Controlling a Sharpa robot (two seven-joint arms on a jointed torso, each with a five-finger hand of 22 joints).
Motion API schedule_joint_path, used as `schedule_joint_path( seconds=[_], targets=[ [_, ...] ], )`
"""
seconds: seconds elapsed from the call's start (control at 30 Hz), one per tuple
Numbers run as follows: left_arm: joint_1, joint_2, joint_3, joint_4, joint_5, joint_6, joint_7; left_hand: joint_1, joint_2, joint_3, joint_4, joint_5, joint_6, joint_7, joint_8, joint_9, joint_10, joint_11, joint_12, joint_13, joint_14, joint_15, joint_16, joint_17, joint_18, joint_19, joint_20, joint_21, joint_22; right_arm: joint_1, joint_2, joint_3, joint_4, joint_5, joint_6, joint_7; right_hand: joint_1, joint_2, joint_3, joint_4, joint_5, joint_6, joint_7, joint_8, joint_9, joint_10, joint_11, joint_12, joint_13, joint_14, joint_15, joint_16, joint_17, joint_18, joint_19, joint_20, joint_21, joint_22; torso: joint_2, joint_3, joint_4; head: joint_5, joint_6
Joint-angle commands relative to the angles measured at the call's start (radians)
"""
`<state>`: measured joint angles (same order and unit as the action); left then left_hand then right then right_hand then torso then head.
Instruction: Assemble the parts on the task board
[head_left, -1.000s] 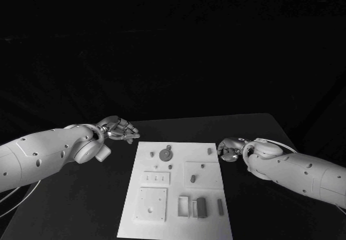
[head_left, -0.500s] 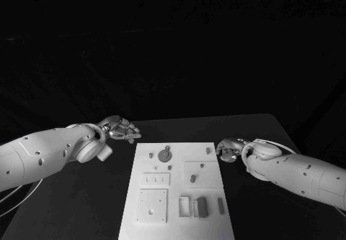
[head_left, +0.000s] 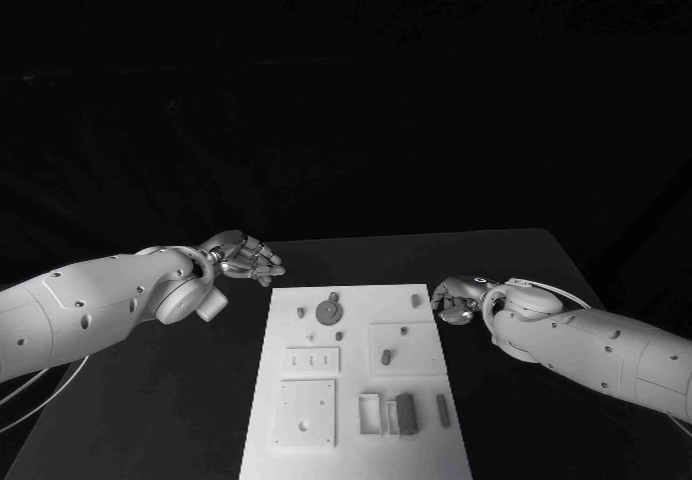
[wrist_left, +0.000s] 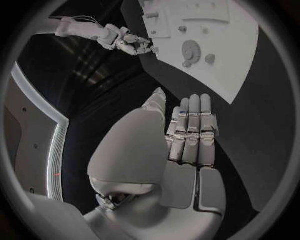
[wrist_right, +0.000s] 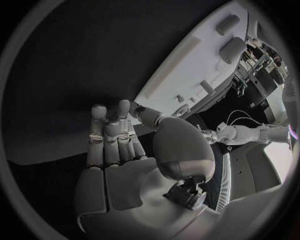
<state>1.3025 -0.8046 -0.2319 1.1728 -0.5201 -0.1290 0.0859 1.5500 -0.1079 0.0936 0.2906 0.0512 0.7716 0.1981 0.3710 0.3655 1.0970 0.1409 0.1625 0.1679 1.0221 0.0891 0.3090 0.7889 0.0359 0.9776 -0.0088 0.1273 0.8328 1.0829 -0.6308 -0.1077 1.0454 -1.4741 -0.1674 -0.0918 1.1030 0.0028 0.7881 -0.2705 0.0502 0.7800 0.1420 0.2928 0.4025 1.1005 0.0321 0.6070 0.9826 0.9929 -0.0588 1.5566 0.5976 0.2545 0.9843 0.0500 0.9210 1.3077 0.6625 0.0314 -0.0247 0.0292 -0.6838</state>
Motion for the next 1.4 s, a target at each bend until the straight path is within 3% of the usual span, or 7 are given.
schedule_joint_path(
  seconds=[0.03,0.87,1.03,1.13,1.33,1.4],
  targets=[
    [0.001,0.0,0.001,0.001,-0.002,0.009,0.007,0.0,-0.002,-0.001,-0.001,0.0,-0.003,0.004,-0.005,-0.001,-0.003,0.001,-0.003,0.001,0.003,0.0,-0.001,0.002,0.014,0.005,-0.002,0.0,0.001,-0.004,0.006,-0.002,0.002,-0.004,0.007,0.013,-0.009,0.004,0.004,-0.002,0.001,-0.005,0.001,-0.007,0.0,-0.005,0.001,0.003,0.001,-0.013,-0.012,0.004,0.002,0.007,-0.006,-0.002,0.002,0.019,0.0,0.0004,-0.0007,0.003,-0.002],
    [0.001,-0.001,0.001,0.002,-0.002,0.008,0.008,0.002,-0.003,-0.001,-0.001,0.0,-0.004,0.005,-0.006,-0.002,-0.004,0.002,-0.004,0.003,0.003,0.0,-0.003,0.005,0.014,0.006,-0.002,-0.001,0.002,-0.003,0.015,-0.002,0.003,-0.008,-0.001,0.011,-0.009,0.005,0.005,-0.004,0.001,-0.007,0.002,-0.007,0.0,-0.006,0.002,0.004,0.002,-0.014,-0.011,0.004,0.002,0.007,-0.007,-0.002,0.003,0.019,0.0,0.0009,-0.0022,0.015,-0.003],
    [0.001,-0.001,0.001,0.001,-0.002,0.007,0.009,0.002,-0.004,-0.002,-0.001,0.0,-0.006,0.006,-0.008,-0.003,-0.006,0.003,-0.005,0.003,0.003,0.0,-0.003,0.006,0.014,0.006,-0.002,-0.001,0.003,-0.003,0.003,-0.001,0.006,-0.006,-0.051,0.02,-0.01,0.001,0.005,-0.007,0.001,-0.007,0.005,-0.007,0.0,-0.006,0.004,0.005,0.002,-0.014,-0.009,0.005,0.002,0.007,-0.007,-0.002,0.004,0.019,0.0,0.0009,-0.002,0.016,-0.003],
    [0.001,-0.002,0.001,0.0,-0.002,0.005,0.011,0.001,-0.006,-0.002,0.0,0.0,-0.008,0.007,-0.009,-0.004,-0.009,0.004,-0.007,0.003,0.003,0.0,-0.004,0.008,0.013,0.006,-0.002,-0.002,0.004,-0.003,-0.01,0.001,0.01,0.021,-0.106,0.043,-0.009,-0.017,0.003,-0.011,0.001,-0.004,0.011,-0.004,0.002,-0.004,0.009,0.008,0.004,-0.011,-0.005,0.006,0.003,0.007,-0.004,-0.003,0.006,0.019,0.0,0.0007,-0.0024,0.018,-0.002],
    [0.001,-0.003,0.001,-0.002,-0.002,0.0,0.019,-0.002,-0.009,-0.004,0.0,0.0,-0.012,0.009,-0.012,-0.005,-0.012,0.005,-0.009,0.004,0.003,0.0,-0.006,0.01,0.013,0.005,-0.002,-0.003,0.005,0.013,-0.022,0.007,0.021,0.101,-0.205,0.127,-0.004,-0.119,-0.011,-0.003,0.001,0.019,0.025,0.009,0.008,-0.004,0.022,0.013,0.005,-0.006,0.008,0.005,0.001,0.007,0.004,-0.005,0.009,0.016,0.0,0.0006,-0.0034,0.016,0.001],
    [0.001,-0.003,0.001,-0.001,-0.002,-0.002,0.021,-0.002,-0.009,-0.004,0.0,0.0,-0.012,0.009,-0.012,-0.005,-0.012,0.005,-0.009,0.004,0.003,0.0,-0.006,0.01,0.013,0.005,-0.002,-0.003,0.005,0.018,-0.021,0.008,0.022,0.114,-0.219,0.151,-0.005,-0.14,-0.02,0.003,0.0,0.023,0.027,0.011,0.009,-0.004,0.024,0.014,0.005,-0.006,0.009,0.004,0.0,0.007,0.006,-0.006,0.009,0.015,0.0,0.0011,-0.0032,0.015,0.001]
  ],
)
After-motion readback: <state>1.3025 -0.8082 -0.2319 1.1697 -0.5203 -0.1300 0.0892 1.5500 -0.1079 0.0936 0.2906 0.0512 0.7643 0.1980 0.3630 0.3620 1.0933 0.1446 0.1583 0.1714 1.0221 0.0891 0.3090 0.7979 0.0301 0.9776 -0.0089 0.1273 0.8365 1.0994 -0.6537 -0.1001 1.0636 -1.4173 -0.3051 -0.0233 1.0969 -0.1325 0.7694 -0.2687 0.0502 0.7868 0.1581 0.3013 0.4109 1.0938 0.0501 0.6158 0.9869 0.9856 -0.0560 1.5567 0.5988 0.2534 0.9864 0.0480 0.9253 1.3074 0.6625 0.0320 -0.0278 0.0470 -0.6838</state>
